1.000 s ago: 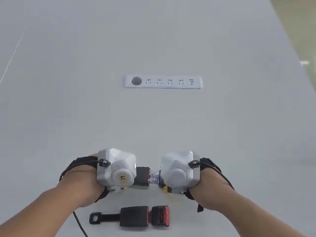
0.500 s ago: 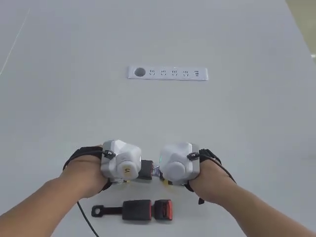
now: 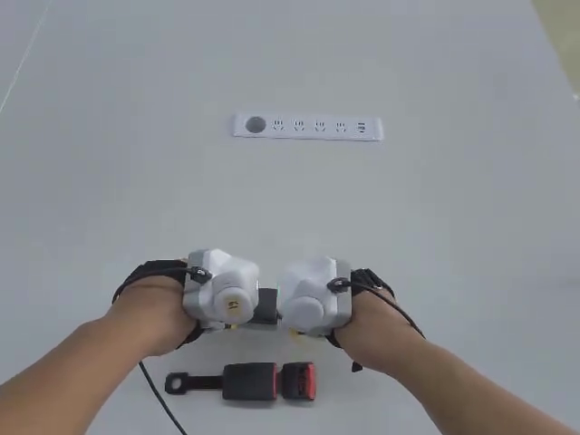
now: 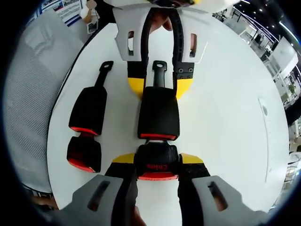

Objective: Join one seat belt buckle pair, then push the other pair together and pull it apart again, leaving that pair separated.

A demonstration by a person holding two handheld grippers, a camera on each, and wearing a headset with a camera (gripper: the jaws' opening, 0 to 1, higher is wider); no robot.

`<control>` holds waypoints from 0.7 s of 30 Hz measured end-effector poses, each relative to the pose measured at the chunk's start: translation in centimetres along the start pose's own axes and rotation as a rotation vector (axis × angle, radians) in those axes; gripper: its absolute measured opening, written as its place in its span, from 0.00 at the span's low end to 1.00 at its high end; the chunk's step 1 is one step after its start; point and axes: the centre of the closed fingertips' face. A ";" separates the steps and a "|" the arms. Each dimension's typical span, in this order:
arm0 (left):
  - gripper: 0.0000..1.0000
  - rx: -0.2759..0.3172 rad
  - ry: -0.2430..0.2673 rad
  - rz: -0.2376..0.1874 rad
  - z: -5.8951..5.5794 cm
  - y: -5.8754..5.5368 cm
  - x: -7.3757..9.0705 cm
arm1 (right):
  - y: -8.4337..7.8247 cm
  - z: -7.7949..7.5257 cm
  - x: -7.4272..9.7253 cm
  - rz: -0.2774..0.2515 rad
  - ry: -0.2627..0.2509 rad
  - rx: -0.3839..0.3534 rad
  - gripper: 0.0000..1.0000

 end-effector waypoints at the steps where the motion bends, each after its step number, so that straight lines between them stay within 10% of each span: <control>1: 0.28 0.006 0.002 -0.005 0.0 0.0 0.0 | -0.1 -0.1 0.0 -0.010 0.002 -0.009 0.30; 21: 0.28 0.050 0.007 -0.087 0.1 -0.1 0.1 | -0.1 -0.3 -0.1 -0.110 0.000 -0.097 0.31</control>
Point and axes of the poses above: the centre of the closed fingertips' face, and the gripper's own axes: x roughly backward along the fingers, z roughly to its left, y roughly out of its top, and after that the axes turned 8 degrees about x, right-handed
